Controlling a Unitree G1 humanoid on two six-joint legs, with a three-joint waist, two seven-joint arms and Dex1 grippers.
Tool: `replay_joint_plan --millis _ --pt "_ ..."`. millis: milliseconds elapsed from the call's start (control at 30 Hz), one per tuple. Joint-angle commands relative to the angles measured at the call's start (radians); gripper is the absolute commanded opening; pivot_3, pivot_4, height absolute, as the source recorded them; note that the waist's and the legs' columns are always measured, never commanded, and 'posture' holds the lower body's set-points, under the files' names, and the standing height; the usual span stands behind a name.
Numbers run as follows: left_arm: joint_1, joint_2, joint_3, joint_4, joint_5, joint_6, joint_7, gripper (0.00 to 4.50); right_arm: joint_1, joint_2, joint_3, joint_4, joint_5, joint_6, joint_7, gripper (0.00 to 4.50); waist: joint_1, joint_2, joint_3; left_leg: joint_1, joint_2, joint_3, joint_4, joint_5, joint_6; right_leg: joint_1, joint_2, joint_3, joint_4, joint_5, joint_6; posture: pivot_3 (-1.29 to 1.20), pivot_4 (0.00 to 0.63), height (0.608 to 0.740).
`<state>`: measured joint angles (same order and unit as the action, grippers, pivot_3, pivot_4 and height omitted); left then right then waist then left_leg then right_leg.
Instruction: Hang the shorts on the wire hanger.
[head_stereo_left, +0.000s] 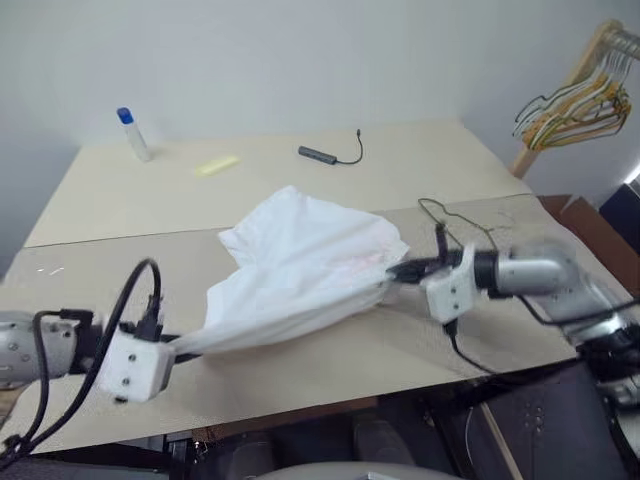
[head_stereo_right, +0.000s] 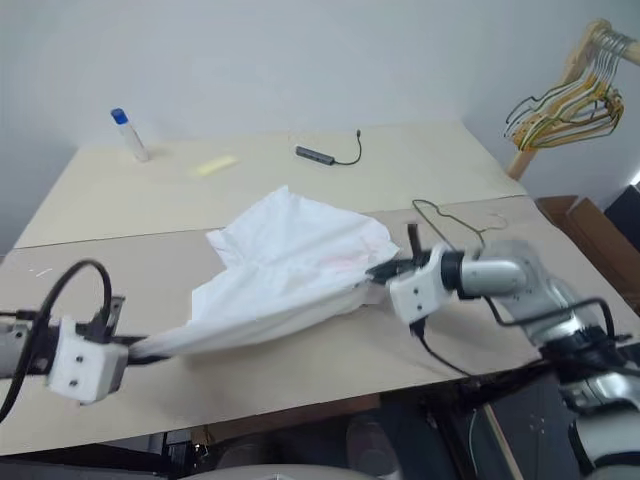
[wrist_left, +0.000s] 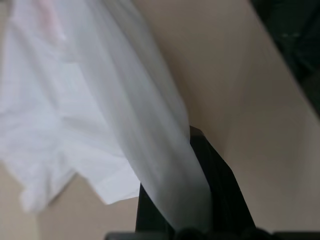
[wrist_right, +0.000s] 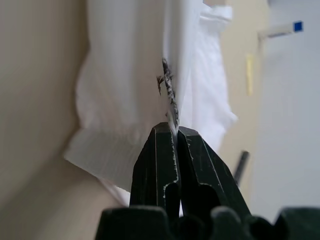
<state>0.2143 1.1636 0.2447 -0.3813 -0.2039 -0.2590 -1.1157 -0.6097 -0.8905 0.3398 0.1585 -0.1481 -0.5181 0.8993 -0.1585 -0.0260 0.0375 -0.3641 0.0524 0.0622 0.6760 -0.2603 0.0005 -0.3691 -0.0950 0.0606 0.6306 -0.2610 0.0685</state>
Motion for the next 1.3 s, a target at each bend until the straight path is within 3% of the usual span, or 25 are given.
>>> replay_joint_plan --millis 33,167,300,333,400,500,600,733,867,1033,1167,1300 --pt "-0.273 -0.102 -0.111 0.103 0.048 0.139 0.124 0.05 -0.201 0.068 -0.064 0.23 -0.097 0.108 -0.137 0.0 0.008 0.001 0.0 0.001 0.0 -0.001 0.0 0.0 0.0 0.002 0.001 0.0 0.0 0.0 0.0 -0.11 0.0 0.74" --pt "-0.768 -0.303 -0.234 0.417 0.202 0.248 0.322 0.05 -0.524 0.238 -0.048 0.582 -0.282 0.186 -0.573 0.0 0.007 0.002 0.0 -0.006 0.0 -0.006 -0.001 0.003 -0.003 -0.006 0.004 -0.002 0.004 0.001 -0.003 -0.1 0.0 0.74" --pt "-1.33 -0.489 -0.292 0.976 0.489 0.22 0.949 0.05 -0.777 0.382 -0.139 0.842 -0.296 0.205 -1.136 0.0 -0.005 0.001 -0.001 -0.024 -0.003 -0.011 0.002 0.008 -0.011 -0.024 0.001 -0.003 0.017 0.001 -0.003 -0.1 0.0 0.74" --pt "-1.446 -0.508 -0.298 1.102 0.534 0.191 1.11 0.05 -0.813 0.394 -0.165 0.868 -0.287 0.175 -1.236 0.0 -0.011 0.0 -0.001 -0.031 -0.004 -0.011 0.002 0.013 -0.021 -0.032 0.0 -0.003 0.018 0.002 -0.002 -0.1 0.0 0.74" --pt "-1.591 -0.519 -0.312 1.268 0.589 0.1 1.325 0.05 -0.844 0.404 -0.193 0.896 -0.279 0.115 -1.362 0.0 -0.024 0.0 -0.001 -0.043 -0.006 -0.012 0.002 0.014 -0.022 -0.044 -0.003 -0.002 0.019 0.003 0.0 -0.12 0.0 0.74" --pt "-1.664 -0.506 -0.346 1.365 0.631 -0.075 1.442 0.05 -0.811 0.394 -0.196 0.897 -0.292 0.021 -1.451 0.0 -0.033 0.0 -0.004 -0.043 -0.012 -0.014 -0.005 0.013 -0.021 -0.051 -0.008 0.003 0.019 0.003 0.002 -0.13 0.0 0.74" --pt "-1.624 -0.503 -0.355 1.372 0.604 -0.217 1.363 0.05 -0.731 0.376 -0.171 0.889 -0.3 -0.058 -1.414 0.0 -0.043 -0.001 -0.006 -0.038 -0.019 -0.011 -0.014 0.012 -0.019 -0.047 -0.014 0.003 0.017 0.002 0.005 -0.14 0.0 0.74" --pt "-1.33 -0.475 -0.365 1.137 0.448 -0.354 1.016 0.05 -0.545 0.316 -0.093 0.847 -0.332 -0.202 -1.231 0.0 -0.06 0.0 -0.006 -0.031 -0.019 -0.012 -0.014 0.014 -0.017 -0.035 -0.014 0.002 0.01 0.001 0.007 -0.14 0.0 0.74" --pt "-0.928 -0.388 -0.337 0.673 0.169 -0.205 0.673 0.05 -0.372 0.261 -0.029 0.809 -0.303 -0.362 -0.966 0.0 -0.094 0.0 -0.006 -0.028 -0.019 -0.02 -0.014 0.014 -0.016 -0.032 -0.014 0.004 0.01 0.001 0.007 -0.13 0.0 0.74" --pt "-0.539 -0.147 -0.243 0.291 -0.101 0.041 0.314 0.05 -0.252 0.219 0.049 0.822 -0.228 -0.538 -0.61 0.0 -0.142 0.0 -0.006 -0.03 -0.019 -0.025 -0.013 0.014 -0.014 -0.033 -0.013 0.005 0.011 0.001 0.007 -0.1 0.0 0.74" --pt "-0.296 0.047 -0.131 0.165 -0.198 0.128 0.06 0.05 -0.239 0.19 0.11 0.839 -0.288 -0.603 -0.479 0.0 -0.157 -0.001 0.0 -0.005 -0.019 -0.026 -0.014 0.006 0.0 -0.004 -0.013 0.005 0.0 -0.001 0.008 -0.09 0.0 0.74" --pt "-0.096 0.131 -0.01 0.088 -0.209 0.133 -0.123 0.05 -0.245 0.156 0.169 0.818 -0.478 -0.594 -0.584 0.0 -0.142 -0.005 0.005 0.027 -0.018 -0.027 -0.015 0.006 -0.001 0.027 -0.012 0.004 -0.003 -0.004 0.006 -0.09 0.0 0.74"
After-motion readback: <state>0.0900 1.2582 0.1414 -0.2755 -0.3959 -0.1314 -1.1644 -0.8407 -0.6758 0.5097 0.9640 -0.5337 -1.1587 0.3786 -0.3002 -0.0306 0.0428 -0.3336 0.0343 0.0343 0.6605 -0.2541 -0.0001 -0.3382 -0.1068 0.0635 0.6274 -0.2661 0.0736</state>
